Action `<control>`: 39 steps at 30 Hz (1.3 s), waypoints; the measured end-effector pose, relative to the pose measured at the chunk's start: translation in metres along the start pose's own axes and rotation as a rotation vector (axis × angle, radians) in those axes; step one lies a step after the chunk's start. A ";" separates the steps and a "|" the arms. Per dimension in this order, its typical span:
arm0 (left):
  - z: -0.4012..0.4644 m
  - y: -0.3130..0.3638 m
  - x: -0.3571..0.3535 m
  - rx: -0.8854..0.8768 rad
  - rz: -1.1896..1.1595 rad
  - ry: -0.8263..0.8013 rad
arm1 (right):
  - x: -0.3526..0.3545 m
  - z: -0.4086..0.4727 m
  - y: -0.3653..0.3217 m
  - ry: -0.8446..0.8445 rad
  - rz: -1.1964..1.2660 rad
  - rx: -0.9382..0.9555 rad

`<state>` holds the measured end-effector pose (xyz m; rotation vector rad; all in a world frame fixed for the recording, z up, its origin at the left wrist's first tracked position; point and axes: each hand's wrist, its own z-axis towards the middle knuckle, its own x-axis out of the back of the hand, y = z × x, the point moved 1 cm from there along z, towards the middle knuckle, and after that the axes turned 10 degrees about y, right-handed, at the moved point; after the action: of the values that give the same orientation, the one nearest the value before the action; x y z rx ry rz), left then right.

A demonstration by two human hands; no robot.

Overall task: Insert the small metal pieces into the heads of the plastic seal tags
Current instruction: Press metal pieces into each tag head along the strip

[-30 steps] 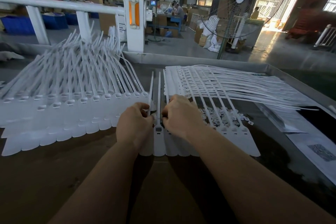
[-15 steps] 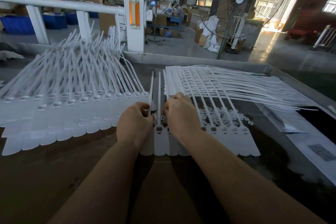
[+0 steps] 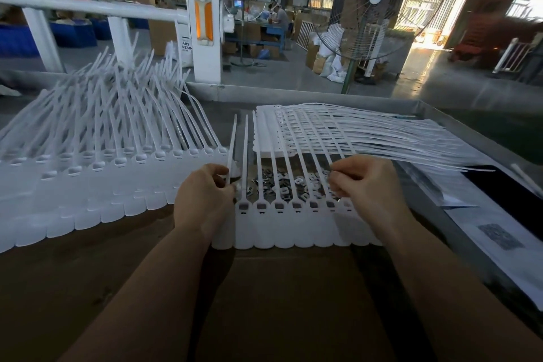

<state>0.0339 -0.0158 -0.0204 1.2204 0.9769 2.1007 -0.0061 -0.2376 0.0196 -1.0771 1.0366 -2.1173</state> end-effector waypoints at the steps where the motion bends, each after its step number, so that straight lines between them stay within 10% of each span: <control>1: 0.000 0.000 0.000 -0.001 -0.001 -0.001 | 0.005 0.001 0.006 0.018 0.008 -0.018; 28: -0.001 0.000 0.000 -0.001 0.002 -0.021 | 0.018 0.000 0.033 -0.200 -0.466 0.145; 39: -0.002 0.001 0.002 -0.007 0.003 -0.025 | 0.020 0.000 0.035 -0.004 -0.316 0.122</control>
<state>0.0312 -0.0156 -0.0198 1.2421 0.9568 2.0849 -0.0124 -0.2725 -0.0009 -1.2511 0.7626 -2.3885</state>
